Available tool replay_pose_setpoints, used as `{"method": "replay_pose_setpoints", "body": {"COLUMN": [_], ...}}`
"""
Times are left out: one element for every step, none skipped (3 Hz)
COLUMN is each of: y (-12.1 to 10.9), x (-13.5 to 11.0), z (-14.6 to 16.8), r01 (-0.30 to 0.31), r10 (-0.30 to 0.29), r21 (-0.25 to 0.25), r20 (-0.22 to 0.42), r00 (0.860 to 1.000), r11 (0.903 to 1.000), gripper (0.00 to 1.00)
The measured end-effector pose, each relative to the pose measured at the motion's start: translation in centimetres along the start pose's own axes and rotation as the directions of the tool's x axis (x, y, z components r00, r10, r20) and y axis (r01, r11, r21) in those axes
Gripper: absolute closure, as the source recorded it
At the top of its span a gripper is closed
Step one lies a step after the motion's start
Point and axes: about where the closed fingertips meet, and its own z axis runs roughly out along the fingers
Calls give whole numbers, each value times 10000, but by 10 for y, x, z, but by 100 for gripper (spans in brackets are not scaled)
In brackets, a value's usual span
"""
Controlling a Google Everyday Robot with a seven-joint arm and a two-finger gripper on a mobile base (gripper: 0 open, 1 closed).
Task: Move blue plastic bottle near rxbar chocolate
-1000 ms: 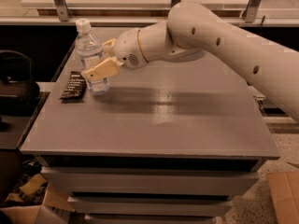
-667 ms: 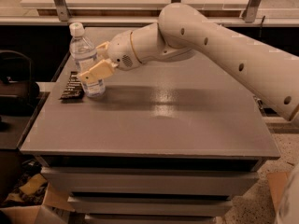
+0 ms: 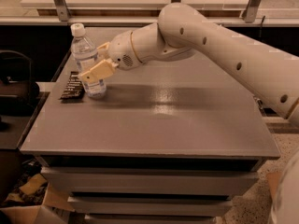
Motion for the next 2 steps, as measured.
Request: {"method": "replay_pose_setpoints", "body": {"y": [-2, -4], "x": [2, 3], "z": [1, 3], "r01": [-87, -139], "r10": [86, 138], "r21": [-76, -155], "r20": [-69, -76], "r00": [9999, 9999], "r11": [9999, 9998], "gripper": [59, 36]}}
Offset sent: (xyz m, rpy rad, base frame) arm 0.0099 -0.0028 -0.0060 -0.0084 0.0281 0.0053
